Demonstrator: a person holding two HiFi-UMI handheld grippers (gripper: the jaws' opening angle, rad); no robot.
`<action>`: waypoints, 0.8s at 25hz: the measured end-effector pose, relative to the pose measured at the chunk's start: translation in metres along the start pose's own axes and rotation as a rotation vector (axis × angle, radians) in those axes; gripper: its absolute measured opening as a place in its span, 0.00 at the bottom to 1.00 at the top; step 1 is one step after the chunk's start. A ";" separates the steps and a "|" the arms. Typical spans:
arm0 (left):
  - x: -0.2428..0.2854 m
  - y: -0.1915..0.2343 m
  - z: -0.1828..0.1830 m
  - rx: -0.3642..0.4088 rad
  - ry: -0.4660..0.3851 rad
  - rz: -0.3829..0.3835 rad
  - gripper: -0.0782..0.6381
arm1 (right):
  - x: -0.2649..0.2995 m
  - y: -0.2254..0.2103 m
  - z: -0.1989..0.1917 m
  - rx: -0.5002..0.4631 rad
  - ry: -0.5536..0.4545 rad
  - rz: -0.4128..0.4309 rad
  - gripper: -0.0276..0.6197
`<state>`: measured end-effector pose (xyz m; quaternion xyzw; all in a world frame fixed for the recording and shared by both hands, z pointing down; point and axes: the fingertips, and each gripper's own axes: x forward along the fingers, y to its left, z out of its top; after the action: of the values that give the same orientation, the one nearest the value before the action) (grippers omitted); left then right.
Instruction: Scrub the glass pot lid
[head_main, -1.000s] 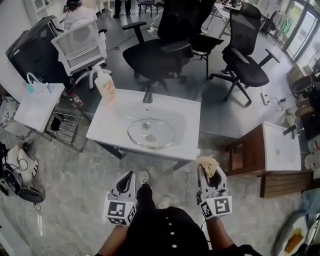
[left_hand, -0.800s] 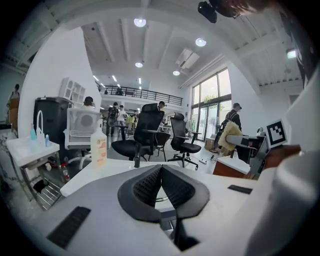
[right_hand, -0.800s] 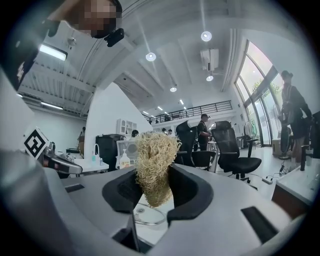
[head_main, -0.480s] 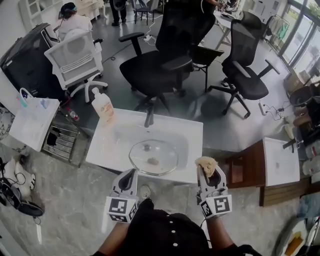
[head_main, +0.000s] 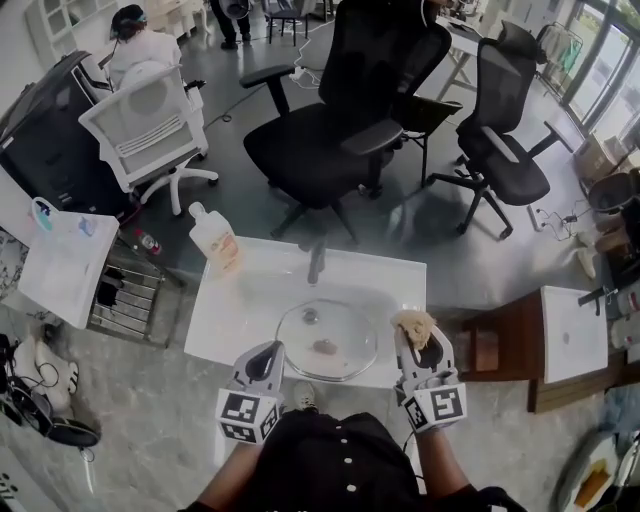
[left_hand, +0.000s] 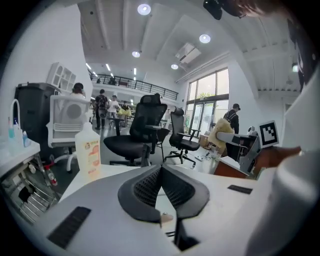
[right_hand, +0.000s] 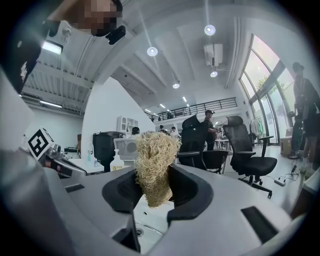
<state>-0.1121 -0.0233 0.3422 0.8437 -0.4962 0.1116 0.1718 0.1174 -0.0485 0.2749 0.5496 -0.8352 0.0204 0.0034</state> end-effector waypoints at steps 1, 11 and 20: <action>0.005 0.001 -0.005 -0.012 0.028 -0.021 0.15 | 0.005 0.001 -0.003 -0.002 0.013 0.006 0.27; 0.035 0.024 -0.051 -0.147 0.179 0.009 0.14 | 0.042 0.009 -0.056 -0.065 0.193 0.147 0.27; 0.043 0.054 -0.108 -0.283 0.353 0.089 0.15 | 0.072 0.015 -0.098 -0.209 0.285 0.307 0.27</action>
<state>-0.1408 -0.0384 0.4661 0.7558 -0.5061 0.1941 0.3674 0.0735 -0.1051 0.3747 0.4042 -0.8977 0.0114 0.1751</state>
